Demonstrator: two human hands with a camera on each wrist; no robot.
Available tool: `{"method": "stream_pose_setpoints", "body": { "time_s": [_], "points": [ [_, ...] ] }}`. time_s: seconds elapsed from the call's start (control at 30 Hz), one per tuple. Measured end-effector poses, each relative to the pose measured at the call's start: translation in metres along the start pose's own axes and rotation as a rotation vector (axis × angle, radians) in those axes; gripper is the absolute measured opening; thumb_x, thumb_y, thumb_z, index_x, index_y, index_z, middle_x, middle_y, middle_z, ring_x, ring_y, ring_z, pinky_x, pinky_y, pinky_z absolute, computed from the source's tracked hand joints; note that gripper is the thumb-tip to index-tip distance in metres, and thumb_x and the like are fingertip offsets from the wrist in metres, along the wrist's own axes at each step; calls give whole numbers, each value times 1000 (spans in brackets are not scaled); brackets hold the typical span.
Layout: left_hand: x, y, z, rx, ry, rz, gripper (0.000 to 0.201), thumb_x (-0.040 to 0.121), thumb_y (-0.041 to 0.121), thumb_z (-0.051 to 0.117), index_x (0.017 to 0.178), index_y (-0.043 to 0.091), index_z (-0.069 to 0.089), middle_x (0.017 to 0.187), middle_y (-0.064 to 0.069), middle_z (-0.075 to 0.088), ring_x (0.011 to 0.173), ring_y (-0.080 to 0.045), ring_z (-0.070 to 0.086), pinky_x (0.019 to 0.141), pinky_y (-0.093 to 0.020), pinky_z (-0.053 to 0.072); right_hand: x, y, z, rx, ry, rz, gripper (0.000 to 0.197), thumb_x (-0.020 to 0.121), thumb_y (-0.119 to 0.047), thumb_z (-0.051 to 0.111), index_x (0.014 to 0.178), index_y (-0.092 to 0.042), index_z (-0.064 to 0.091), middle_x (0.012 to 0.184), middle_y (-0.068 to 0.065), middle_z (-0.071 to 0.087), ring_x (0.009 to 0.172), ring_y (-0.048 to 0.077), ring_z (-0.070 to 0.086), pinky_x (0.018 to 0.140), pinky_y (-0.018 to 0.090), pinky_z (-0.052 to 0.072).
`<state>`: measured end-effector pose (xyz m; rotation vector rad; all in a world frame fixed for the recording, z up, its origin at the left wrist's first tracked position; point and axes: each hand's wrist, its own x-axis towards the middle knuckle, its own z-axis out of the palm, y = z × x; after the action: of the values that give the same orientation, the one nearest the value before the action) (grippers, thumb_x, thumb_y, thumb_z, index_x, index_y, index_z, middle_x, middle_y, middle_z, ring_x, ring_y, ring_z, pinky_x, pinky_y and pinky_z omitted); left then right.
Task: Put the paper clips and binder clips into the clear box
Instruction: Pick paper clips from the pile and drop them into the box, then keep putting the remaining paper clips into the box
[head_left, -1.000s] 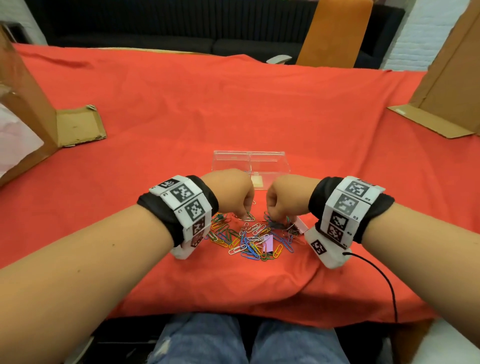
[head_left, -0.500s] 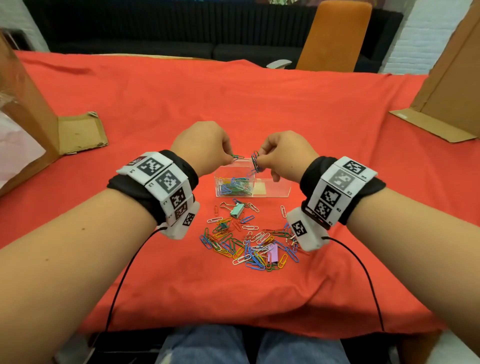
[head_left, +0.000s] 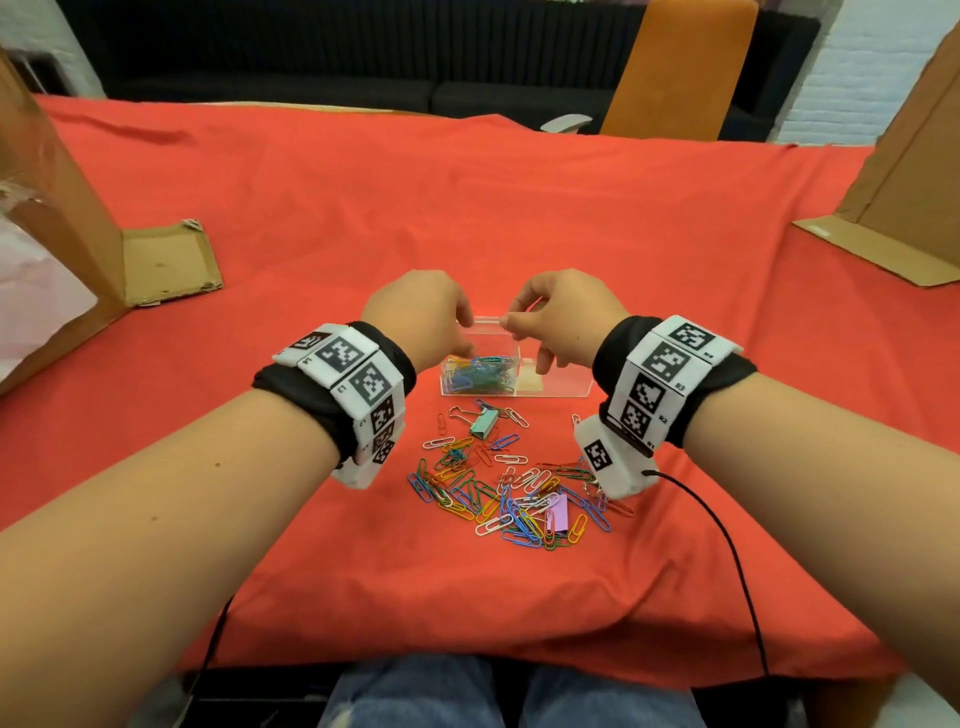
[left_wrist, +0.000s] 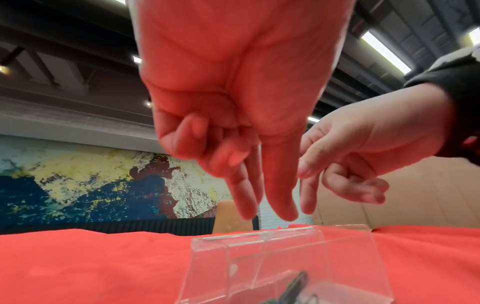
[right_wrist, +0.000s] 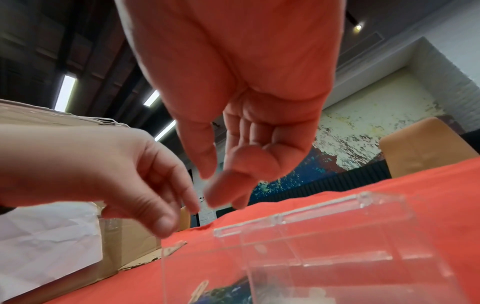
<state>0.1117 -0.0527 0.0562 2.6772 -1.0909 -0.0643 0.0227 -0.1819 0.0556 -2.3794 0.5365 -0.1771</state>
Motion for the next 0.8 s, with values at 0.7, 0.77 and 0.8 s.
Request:
{"method": "stream_pose_setpoints", "body": {
  "time_s": [0.7,0.77,0.8],
  "points": [
    [-43,54,44,178,-585,230,30,73,26,79,95,5,74,72,-4,65,66,-19,59,54,-23,44,-56,40,14,-668,-557,41,12,79,-21,71,81,-17,60,43,-5,53,49,11,47,61,25,43],
    [-42,55,44,128,-634,198,26,76,20,76,95,3,74,61,-3,63,53,-16,58,52,-19,46,-58,40,14,-662,-541,43,10,79,-20,70,85,-15,64,50,-5,52,56,17,50,61,25,42],
    [-42,54,44,106,-653,187,23,76,17,75,95,3,74,57,-1,61,49,-13,56,52,-18,46,-59,39,13,-655,-537,42,12,79,-20,70,88,-13,67,55,-2,53,63,19,52,58,25,41]
  ]
}}
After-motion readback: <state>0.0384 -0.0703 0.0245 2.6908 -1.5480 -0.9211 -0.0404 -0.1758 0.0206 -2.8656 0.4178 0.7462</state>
